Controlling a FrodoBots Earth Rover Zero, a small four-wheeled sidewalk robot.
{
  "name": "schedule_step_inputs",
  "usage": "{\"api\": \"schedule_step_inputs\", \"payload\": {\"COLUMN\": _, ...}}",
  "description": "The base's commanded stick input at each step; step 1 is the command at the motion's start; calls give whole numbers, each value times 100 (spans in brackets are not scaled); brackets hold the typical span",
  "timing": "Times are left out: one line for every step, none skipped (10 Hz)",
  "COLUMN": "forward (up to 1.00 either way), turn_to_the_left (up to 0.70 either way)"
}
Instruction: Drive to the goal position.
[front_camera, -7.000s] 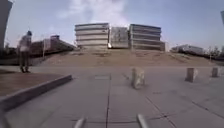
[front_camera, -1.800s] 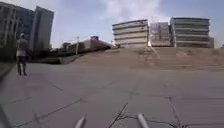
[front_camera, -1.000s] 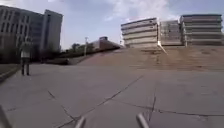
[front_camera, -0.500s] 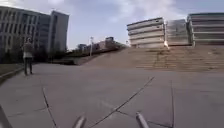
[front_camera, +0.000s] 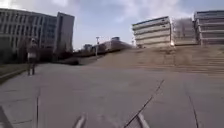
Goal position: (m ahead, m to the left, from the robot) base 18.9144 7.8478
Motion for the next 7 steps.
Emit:
{"api": "schedule_step_inputs", "payload": {"forward": 70, "turn_to_the_left": 14}}
{"api": "schedule_step_inputs", "payload": {"forward": 70, "turn_to_the_left": 14}}
{"api": "schedule_step_inputs", "payload": {"forward": 70, "turn_to_the_left": 14}}
{"api": "schedule_step_inputs", "payload": {"forward": 70, "turn_to_the_left": 14}}
{"api": "schedule_step_inputs", "payload": {"forward": 70, "turn_to_the_left": 14}}
{"api": "schedule_step_inputs", "payload": {"forward": 70, "turn_to_the_left": 14}}
{"api": "schedule_step_inputs", "payload": {"forward": 70, "turn_to_the_left": 14}}
